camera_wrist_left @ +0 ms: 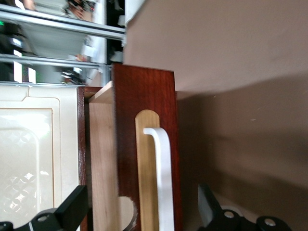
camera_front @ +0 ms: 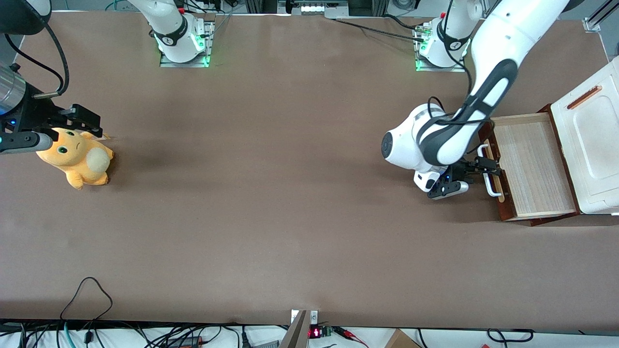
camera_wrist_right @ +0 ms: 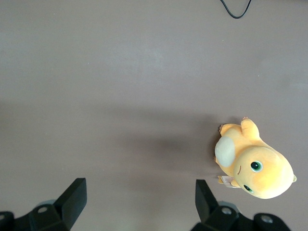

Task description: Open lower drawer with left arm only

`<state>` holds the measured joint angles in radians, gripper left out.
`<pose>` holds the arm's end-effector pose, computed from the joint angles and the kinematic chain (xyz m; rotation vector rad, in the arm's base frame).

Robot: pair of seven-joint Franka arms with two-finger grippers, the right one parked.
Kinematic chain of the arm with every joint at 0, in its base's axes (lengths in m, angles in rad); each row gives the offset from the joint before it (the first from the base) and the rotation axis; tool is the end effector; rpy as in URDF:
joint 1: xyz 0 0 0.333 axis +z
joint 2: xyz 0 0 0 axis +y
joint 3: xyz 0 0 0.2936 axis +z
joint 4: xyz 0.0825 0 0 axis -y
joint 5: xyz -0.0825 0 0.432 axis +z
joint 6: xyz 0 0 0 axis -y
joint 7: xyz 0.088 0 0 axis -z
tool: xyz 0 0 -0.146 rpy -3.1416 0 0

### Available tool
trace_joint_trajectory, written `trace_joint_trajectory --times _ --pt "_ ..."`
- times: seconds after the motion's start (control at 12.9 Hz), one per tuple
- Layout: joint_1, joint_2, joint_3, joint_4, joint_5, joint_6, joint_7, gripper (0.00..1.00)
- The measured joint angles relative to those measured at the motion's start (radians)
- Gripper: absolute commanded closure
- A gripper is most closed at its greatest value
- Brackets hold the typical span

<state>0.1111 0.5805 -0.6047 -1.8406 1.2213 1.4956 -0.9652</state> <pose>0.5904 -0.1481 0.1829 -2.0687 0.0245 -0.0789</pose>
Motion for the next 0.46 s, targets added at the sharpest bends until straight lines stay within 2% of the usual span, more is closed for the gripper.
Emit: trace_joint_trajectory --times 0.23,0.31,0.46 --pt "0.016 -0.125 0.006 0.070 -0.227 0.109 0.132 0.00" --pt "0.020 -0.175 0.025 0.091 -0.338 0.139 0.185 0.00" --pt "0.021 -0.281 0.111 0.138 -0.612 0.185 0.338 0.00"
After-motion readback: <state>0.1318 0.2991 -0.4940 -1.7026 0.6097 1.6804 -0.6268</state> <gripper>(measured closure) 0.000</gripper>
